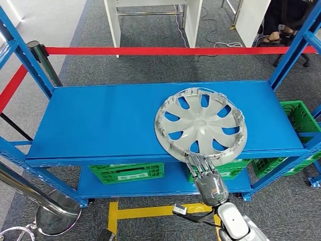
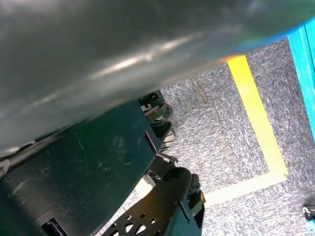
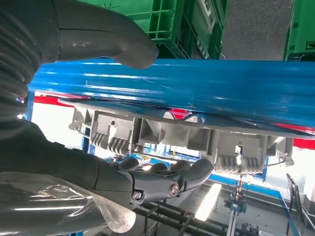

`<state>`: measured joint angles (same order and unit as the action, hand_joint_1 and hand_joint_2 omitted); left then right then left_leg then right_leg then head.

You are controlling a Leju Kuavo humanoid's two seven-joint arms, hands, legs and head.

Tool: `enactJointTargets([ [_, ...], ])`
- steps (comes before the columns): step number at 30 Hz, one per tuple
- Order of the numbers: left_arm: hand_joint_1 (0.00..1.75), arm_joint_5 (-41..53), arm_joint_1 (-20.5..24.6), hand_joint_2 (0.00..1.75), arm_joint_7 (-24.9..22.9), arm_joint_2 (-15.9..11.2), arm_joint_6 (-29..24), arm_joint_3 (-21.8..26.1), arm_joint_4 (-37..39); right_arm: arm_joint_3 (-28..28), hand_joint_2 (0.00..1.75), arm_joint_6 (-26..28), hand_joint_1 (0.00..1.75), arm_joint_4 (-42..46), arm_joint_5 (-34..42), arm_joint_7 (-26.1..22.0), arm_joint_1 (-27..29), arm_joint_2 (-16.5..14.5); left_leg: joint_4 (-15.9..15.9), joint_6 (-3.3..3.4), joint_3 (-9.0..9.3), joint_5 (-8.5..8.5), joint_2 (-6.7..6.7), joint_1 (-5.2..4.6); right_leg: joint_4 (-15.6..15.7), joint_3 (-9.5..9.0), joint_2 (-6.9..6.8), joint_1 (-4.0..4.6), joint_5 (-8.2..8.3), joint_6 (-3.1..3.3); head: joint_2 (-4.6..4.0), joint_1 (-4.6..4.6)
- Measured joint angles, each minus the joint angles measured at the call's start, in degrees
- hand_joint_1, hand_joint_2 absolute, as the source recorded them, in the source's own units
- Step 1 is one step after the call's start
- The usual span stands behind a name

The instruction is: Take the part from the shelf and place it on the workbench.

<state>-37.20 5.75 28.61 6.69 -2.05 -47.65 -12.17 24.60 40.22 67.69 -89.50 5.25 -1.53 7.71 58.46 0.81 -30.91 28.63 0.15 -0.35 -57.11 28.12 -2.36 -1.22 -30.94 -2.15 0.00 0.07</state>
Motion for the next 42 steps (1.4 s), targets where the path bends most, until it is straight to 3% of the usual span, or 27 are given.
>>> enactJointTargets([
  [32, 0.0, 0.2, -0.1, 0.0, -1.0, 0.0, 0.5, -0.1, 0.0, -1.1, 1.75, 0.0, 0.0, -0.2, 0.6, 1.7, -1.8, -0.1, 0.0, 0.01, 0.01, -0.02, 0.0, 0.0, 0.0, -0.01, 0.01, 0.0, 0.01, 0.0, 0.0, 0.01],
  [42, 0.0, 0.6, -0.3, 0.0, -1.0, 0.0, 0.5, -0.1, 0.0, -4.1, 1.75, 0.0, 0.0, -0.9, 0.1, -1.2, -4.0, -1.5, 0.0, 0.02, 0.0, -0.04, 0.0, 0.0, 0.0, -0.02, -0.03, 0.0, 0.01, 0.0, 0.0, 0.01],
])
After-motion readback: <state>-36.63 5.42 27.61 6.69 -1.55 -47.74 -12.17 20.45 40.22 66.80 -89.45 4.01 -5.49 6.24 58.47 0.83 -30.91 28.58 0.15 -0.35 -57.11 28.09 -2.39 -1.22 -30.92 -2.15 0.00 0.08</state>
